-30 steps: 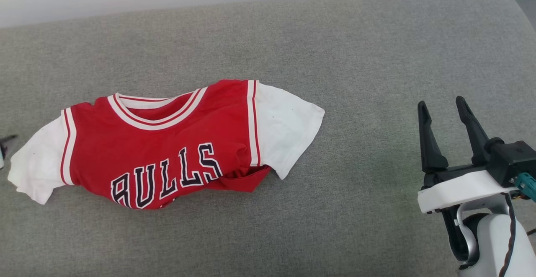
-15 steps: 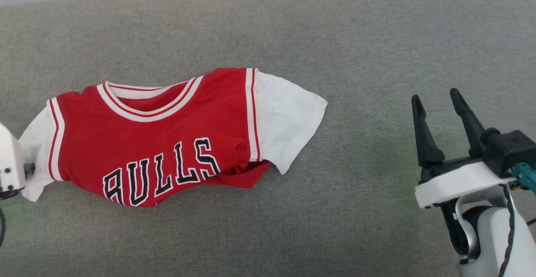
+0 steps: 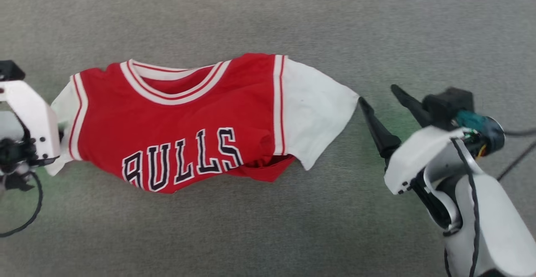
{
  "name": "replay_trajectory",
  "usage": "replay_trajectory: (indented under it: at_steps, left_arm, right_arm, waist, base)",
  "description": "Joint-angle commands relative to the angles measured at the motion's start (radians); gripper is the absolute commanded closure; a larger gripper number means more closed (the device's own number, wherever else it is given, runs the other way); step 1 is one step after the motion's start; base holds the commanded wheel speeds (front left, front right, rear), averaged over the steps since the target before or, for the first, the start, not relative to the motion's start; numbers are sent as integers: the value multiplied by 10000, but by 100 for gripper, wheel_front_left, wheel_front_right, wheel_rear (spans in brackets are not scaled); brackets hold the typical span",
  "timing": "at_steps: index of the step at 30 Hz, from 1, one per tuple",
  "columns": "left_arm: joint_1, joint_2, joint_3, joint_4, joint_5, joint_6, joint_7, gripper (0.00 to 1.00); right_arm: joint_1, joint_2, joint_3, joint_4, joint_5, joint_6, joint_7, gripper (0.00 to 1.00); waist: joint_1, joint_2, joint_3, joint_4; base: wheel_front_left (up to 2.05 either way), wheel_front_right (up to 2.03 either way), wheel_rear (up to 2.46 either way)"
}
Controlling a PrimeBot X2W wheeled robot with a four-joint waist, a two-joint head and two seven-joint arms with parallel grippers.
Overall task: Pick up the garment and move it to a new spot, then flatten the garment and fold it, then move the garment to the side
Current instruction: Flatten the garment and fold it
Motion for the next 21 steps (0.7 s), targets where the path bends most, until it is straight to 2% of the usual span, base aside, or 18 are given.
replay_trajectory:
  at_steps: [1, 8, 16, 17, 18, 19, 21]
  left_arm:
    - [45, -421, -275, 249, 148, -146, -75, 100]
    - [-490, -958, -419, 559, 305, -505, -349, 100]
    - [-944, -1456, -513, 1084, 353, -837, -794, 100]
    - [-963, -1499, -529, 1164, 377, -880, -864, 100]
    - [-1014, -1554, -533, 1231, 384, -907, -904, 100]
    - [-1074, -1595, -545, 1315, 403, -943, -945, 100]
    - [-1242, -1596, -558, 1419, 483, -962, -1093, 100]
  right_arm:
    - [-344, -166, 190, 241, 201, -3, 580, 0]
    - [-1300, -512, 588, 1116, 679, -1, 2388, 0]
    - [-2028, -565, 1493, 2935, 1214, 2, 5450, 0]
    - [-2078, -662, 1598, 3177, 1235, 0, 5879, 39]
    - [-2092, -712, 1669, 3392, 1385, 0, 6296, 89]
    - [-2140, -770, 1692, 3500, 1474, 0, 6597, 100]
    - [-2399, -903, 1589, 3455, 1649, 0, 6864, 100]
  waist:
    - [0, -1, 108, 308]
    - [0, -1, 268, 895]
    - [0, -1, 397, 1321]
    - [0, -1, 387, 1350]
    - [0, -1, 372, 1380]
    - [0, -1, 339, 1405]
    - [0, -1, 261, 1427]
  base:
    - [0, 0, 0]
    - [0, 0, 0]
    - [0, 0, 0]
    - [0, 0, 0]
    - [0, 0, 0]
    - [0, 0, 0]
    - [0, 0, 0]
